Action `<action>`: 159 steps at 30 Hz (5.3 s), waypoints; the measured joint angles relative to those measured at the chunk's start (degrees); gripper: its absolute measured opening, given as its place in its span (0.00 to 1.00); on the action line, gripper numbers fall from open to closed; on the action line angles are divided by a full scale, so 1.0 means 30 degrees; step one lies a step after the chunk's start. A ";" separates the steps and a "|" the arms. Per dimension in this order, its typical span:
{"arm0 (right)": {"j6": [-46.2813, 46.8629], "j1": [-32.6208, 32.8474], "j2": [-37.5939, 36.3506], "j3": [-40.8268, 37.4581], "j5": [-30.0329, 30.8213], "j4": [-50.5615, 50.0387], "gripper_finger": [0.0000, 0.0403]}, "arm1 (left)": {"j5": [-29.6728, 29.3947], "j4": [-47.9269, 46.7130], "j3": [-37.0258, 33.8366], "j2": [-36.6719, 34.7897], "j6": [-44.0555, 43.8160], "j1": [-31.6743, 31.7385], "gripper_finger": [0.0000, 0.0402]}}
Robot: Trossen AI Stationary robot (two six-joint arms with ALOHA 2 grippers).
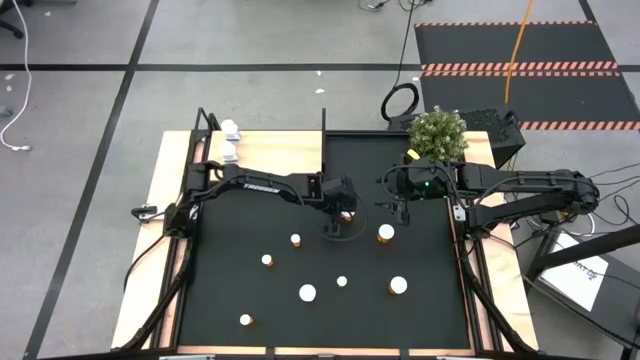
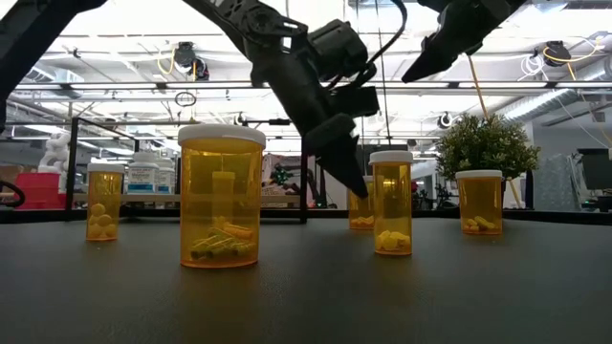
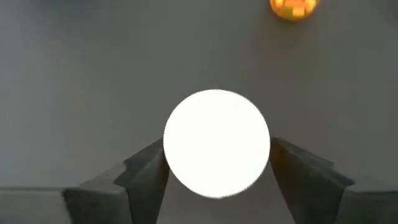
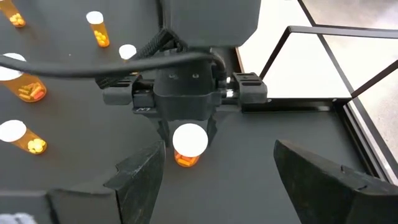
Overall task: Pick and place medicine bottles onto shelf by color
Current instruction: Put the large orange pill bottle on the shelf
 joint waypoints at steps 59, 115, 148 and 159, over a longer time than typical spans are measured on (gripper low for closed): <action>0.0005 0.0000 0.0007 -0.0013 -0.0002 0.0007 0.74 | -0.4166 -0.8561 0.0005 -1.2984 0.0693 0.2903 0.53; -0.0495 0.0000 0.0007 -0.0013 0.0000 0.1005 0.74 | -0.5018 0.1348 -1.2282 -1.3506 -0.6062 1.4418 0.53; -0.1005 0.0000 0.0007 -0.0013 0.0003 0.1290 0.74 | -0.4304 0.1906 -1.2264 -1.2129 -0.5727 1.5067 0.53; -0.1056 0.0000 0.0007 -0.0013 0.0000 0.1290 0.74 | -0.3422 0.2478 -1.2249 -1.2129 -0.4574 1.5256 0.53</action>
